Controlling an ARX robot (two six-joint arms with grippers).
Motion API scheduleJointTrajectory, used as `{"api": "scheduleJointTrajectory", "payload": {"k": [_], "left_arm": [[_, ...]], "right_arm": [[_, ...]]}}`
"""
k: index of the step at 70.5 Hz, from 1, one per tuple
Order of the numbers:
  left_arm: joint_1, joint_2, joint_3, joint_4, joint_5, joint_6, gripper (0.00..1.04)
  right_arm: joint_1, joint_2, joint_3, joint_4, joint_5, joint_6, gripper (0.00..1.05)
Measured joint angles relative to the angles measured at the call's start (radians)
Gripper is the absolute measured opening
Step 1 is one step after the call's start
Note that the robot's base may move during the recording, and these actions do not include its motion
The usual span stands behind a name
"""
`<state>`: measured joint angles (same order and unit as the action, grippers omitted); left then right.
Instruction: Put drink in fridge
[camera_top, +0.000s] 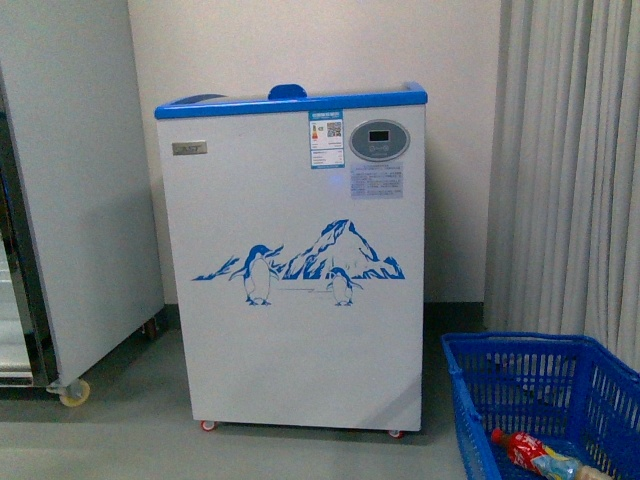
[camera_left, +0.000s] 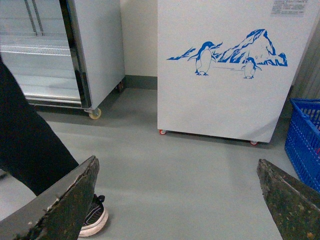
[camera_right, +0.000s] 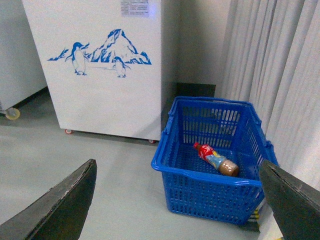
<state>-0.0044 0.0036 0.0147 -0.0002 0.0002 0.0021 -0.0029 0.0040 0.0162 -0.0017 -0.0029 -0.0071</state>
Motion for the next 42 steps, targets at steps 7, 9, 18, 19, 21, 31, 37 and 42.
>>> {"api": "scheduleJointTrajectory", "payload": {"k": [7, 9, 18, 19, 21, 31, 37, 42], "left_arm": [[0.0, 0.0, 0.0, 0.0, 0.0, 0.0, 0.97], [0.0, 0.0, 0.0, 0.0, 0.0, 0.0, 0.97], [0.0, 0.0, 0.0, 0.0, 0.0, 0.0, 0.97], [0.0, 0.0, 0.0, 0.0, 0.0, 0.0, 0.97], [0.0, 0.0, 0.0, 0.0, 0.0, 0.0, 0.97], [0.0, 0.0, 0.0, 0.0, 0.0, 0.0, 0.97], [0.0, 0.0, 0.0, 0.0, 0.0, 0.0, 0.97], [0.0, 0.0, 0.0, 0.0, 0.0, 0.0, 0.97]], "right_arm": [[0.0, 0.0, 0.0, 0.0, 0.0, 0.0, 0.97], [0.0, 0.0, 0.0, 0.0, 0.0, 0.0, 0.97], [0.0, 0.0, 0.0, 0.0, 0.0, 0.0, 0.97], [0.0, 0.0, 0.0, 0.0, 0.0, 0.0, 0.97], [0.0, 0.0, 0.0, 0.0, 0.0, 0.0, 0.97], [0.0, 0.0, 0.0, 0.0, 0.0, 0.0, 0.97], [0.0, 0.0, 0.0, 0.0, 0.0, 0.0, 0.97], [0.0, 0.0, 0.0, 0.0, 0.0, 0.0, 0.97]]}}
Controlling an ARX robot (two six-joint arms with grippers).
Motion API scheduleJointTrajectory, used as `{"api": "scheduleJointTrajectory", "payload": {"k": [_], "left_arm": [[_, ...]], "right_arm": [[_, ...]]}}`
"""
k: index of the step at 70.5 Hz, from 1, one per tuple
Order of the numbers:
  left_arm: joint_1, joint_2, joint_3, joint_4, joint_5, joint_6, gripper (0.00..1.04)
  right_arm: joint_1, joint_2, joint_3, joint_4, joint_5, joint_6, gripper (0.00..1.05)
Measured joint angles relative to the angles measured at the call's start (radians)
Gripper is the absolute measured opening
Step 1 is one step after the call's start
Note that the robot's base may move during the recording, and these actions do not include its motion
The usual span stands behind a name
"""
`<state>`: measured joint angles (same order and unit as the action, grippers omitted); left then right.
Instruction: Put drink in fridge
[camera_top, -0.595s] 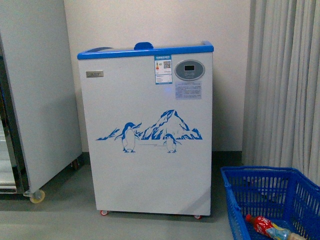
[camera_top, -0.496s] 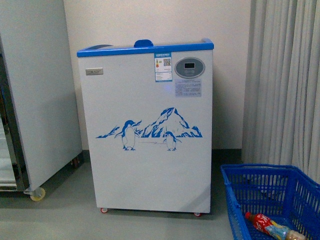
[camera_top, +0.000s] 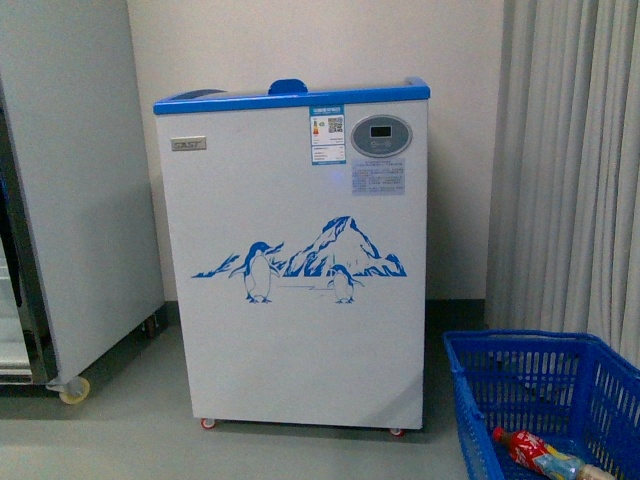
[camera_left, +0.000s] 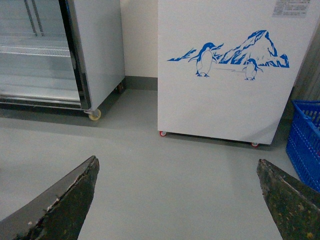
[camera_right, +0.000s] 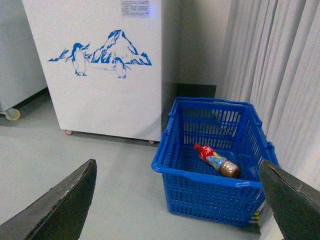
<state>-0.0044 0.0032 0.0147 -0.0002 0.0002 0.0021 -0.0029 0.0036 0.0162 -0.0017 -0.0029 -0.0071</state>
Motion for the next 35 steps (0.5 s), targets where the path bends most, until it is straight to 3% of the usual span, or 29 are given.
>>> {"api": "scheduleJointTrajectory", "payload": {"k": [35], "left_arm": [[0.0, 0.0, 0.0, 0.0, 0.0, 0.0, 0.97]], "right_arm": [[0.0, 0.0, 0.0, 0.0, 0.0, 0.0, 0.97]]}}
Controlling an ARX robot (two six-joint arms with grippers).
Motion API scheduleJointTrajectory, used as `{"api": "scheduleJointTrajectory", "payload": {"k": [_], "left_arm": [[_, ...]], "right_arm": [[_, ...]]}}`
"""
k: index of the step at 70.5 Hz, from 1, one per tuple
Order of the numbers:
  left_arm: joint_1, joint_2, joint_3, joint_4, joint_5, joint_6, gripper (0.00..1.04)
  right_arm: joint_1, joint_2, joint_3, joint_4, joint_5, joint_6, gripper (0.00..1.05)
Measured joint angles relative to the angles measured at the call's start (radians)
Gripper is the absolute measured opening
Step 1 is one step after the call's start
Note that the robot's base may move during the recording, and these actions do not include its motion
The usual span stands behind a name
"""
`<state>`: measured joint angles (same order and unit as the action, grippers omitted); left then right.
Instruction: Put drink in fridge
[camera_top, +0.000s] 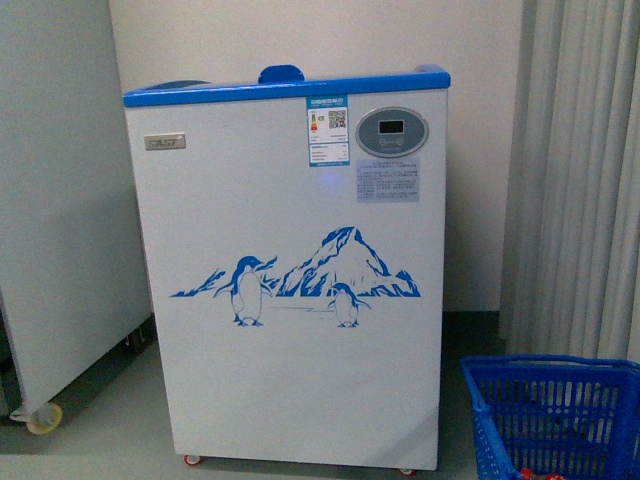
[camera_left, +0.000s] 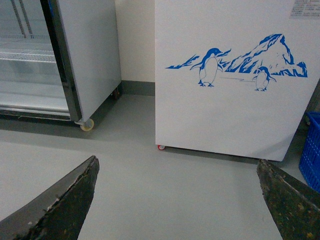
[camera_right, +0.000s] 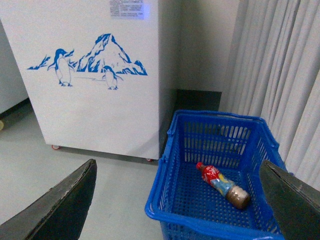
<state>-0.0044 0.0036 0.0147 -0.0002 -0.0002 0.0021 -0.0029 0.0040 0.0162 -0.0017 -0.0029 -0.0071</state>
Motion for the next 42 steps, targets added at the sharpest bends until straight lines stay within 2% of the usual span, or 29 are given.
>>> {"api": "scheduleJointTrajectory", "payload": {"k": [42], "left_arm": [[0.0, 0.0, 0.0, 0.0, 0.0, 0.0, 0.97]], "right_arm": [[0.0, 0.0, 0.0, 0.0, 0.0, 0.0, 0.97]]}}
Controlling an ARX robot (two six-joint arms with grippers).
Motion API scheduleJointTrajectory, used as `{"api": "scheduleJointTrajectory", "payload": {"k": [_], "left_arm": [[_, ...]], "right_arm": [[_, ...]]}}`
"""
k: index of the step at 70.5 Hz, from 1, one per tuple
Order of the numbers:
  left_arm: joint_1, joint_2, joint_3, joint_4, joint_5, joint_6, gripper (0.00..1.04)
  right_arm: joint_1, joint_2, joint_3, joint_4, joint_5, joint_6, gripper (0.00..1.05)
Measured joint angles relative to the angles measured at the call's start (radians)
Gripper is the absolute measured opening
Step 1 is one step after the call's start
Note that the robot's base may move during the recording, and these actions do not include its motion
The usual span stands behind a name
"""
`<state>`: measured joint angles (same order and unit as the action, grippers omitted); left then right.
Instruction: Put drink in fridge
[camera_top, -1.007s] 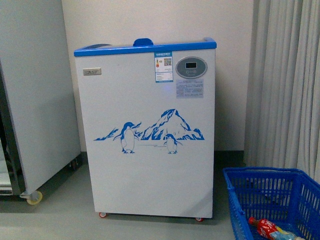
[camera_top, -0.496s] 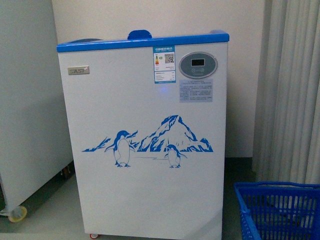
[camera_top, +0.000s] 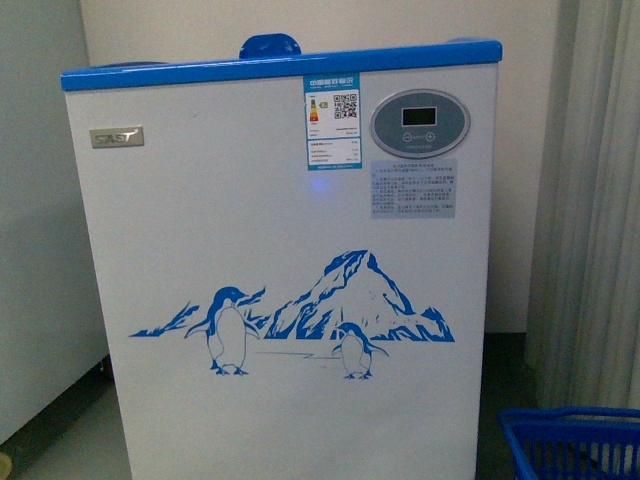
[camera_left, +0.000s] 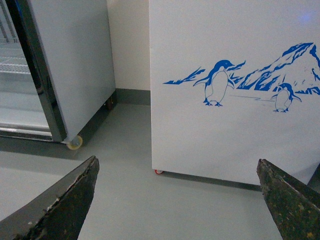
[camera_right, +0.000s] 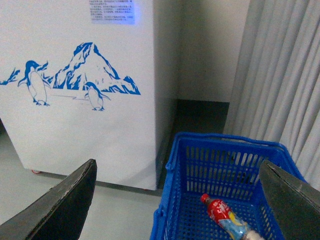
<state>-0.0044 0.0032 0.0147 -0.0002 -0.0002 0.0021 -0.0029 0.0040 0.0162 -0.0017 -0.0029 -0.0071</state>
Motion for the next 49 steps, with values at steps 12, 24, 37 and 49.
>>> {"api": "scheduleJointTrajectory", "payload": {"k": [12, 24, 37, 49], "left_arm": [[0.0, 0.0, 0.0, 0.0, 0.0, 0.0, 0.97], [0.0, 0.0, 0.0, 0.0, 0.001, 0.0, 0.97], [0.0, 0.0, 0.0, 0.0, 0.0, 0.0, 0.97], [0.0, 0.0, 0.0, 0.0, 0.0, 0.0, 0.97]], "right_arm": [[0.0, 0.0, 0.0, 0.0, -0.002, 0.0, 0.97], [0.0, 0.001, 0.0, 0.0, 0.0, 0.0, 0.97], [-0.148, 0.565, 0.137, -0.077, 0.08, 0.001, 0.97], [-0.304, 1.311, 0.269, 0.512, 0.091, -0.257, 0.97]]}}
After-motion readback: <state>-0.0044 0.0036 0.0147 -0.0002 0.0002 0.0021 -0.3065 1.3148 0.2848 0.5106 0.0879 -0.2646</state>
